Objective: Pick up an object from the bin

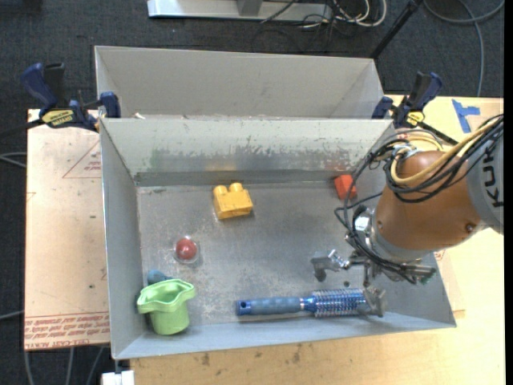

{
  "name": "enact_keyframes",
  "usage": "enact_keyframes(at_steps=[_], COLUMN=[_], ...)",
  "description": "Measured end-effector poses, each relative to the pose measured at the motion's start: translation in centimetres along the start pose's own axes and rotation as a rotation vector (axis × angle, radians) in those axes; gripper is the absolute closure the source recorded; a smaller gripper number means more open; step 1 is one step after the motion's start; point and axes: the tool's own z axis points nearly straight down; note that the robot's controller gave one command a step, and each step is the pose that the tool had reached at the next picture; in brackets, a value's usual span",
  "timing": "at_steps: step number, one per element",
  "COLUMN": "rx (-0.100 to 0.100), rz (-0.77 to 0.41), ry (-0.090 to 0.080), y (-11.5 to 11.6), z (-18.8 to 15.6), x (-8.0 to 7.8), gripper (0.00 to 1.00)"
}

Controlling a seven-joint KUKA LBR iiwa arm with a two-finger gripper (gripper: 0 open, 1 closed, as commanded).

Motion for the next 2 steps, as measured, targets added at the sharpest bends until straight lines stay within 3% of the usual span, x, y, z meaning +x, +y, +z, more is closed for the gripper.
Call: enact_keyframes(at_steps=[1,2], rx=[0.01,0.007], rz=[-0.191,-0.189], ry=[-0.008,-0.004], y=[3.4,3.33], z=[3.58,3.52], x=[-3.76,-3.97], gripper=[0.0,0.0])
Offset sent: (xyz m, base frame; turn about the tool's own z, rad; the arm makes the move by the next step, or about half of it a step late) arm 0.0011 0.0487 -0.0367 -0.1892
